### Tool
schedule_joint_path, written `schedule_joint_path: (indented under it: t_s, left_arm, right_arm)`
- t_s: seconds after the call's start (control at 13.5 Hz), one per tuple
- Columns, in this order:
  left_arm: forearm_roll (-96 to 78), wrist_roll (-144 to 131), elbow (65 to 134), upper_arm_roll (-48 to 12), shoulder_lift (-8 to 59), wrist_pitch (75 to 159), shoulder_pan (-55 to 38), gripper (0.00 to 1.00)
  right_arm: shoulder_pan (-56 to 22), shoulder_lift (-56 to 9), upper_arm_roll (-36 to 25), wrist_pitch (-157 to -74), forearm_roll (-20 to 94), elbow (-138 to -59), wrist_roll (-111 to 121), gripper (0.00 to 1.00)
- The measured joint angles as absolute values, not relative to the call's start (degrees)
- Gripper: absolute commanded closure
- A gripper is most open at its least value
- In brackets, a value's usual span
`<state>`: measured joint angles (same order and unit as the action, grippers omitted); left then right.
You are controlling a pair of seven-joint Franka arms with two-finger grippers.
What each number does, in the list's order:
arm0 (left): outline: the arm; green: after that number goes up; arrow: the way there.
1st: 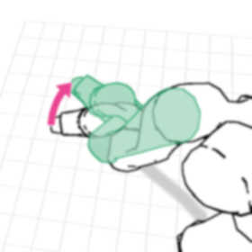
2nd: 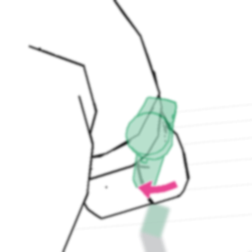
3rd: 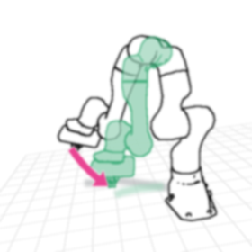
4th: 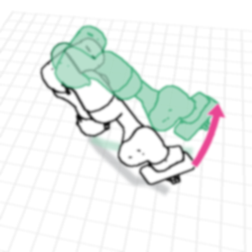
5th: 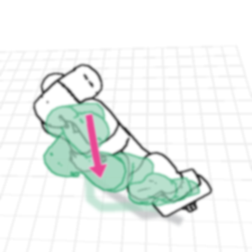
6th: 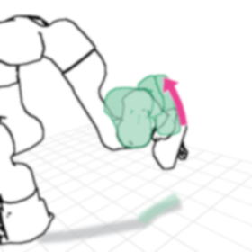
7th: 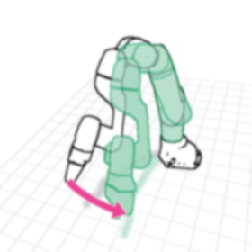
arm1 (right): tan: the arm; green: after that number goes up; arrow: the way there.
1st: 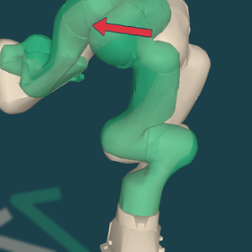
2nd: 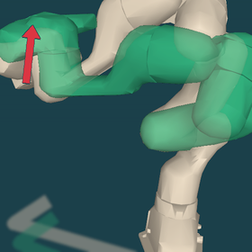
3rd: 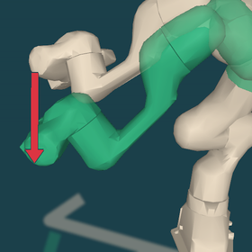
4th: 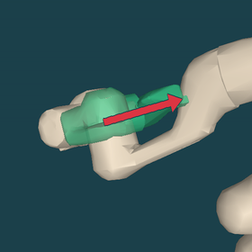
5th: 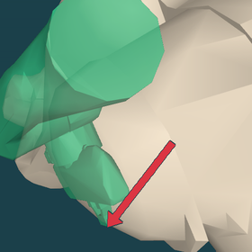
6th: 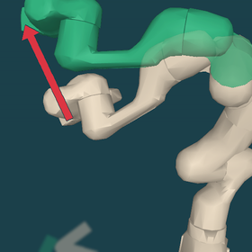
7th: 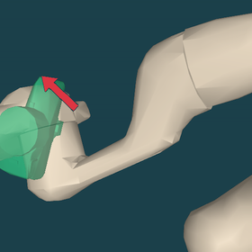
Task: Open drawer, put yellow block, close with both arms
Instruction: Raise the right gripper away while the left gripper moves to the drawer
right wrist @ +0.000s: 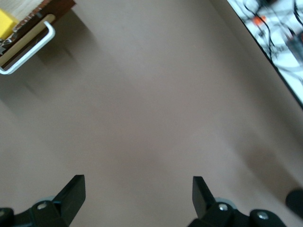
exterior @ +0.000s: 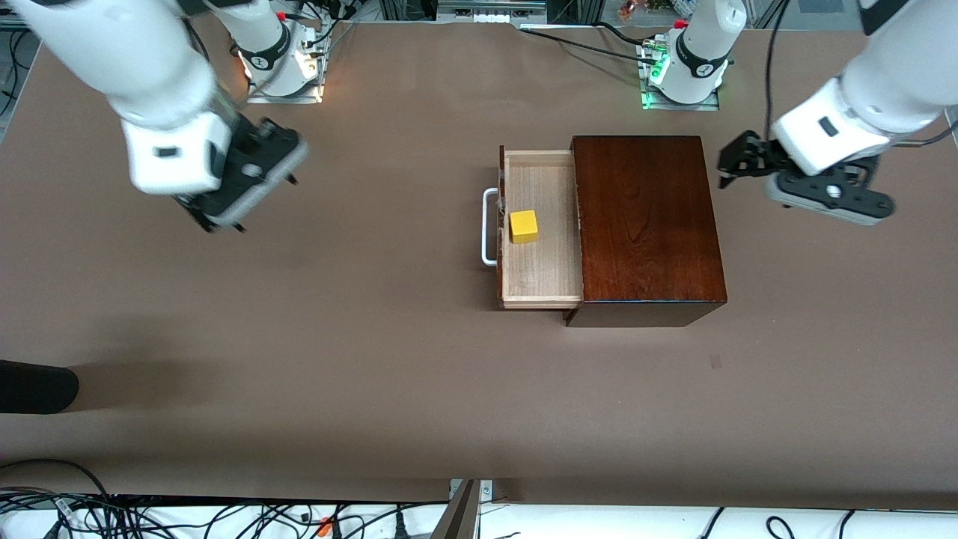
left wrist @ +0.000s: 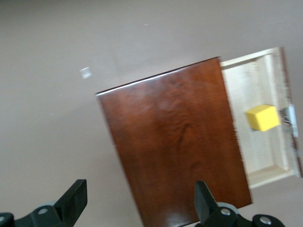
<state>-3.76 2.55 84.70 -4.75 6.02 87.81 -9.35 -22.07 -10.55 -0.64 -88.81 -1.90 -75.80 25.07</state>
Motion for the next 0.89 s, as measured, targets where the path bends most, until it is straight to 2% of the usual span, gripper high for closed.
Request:
schedule_joint_path:
  t_s: [0.37, 0.66, 0.89]
  left_arm:
    - [-4.44, 2.44, 83.77, -6.16, 8.02, 87.81, -14.45, 0.0]
    - [-5.2, 2.78, 83.66, -6.34, 9.44, 89.94, -20.15, 0.0]
    - [-5.2, 6.3, 83.65, -6.65, 13.18, 95.61, -28.15, 0.0]
  right_arm:
    - [-18.53, -2.16, -0.82, -89.46, -1.57, -85.62, 11.68, 0.0]
    - [-15.17, -1.7, -2.88, -89.72, 0.87, -88.08, 8.84, 0.0]
    - [-14.38, -1.72, -5.75, -89.72, 2.41, -89.48, 8.75, 0.0]
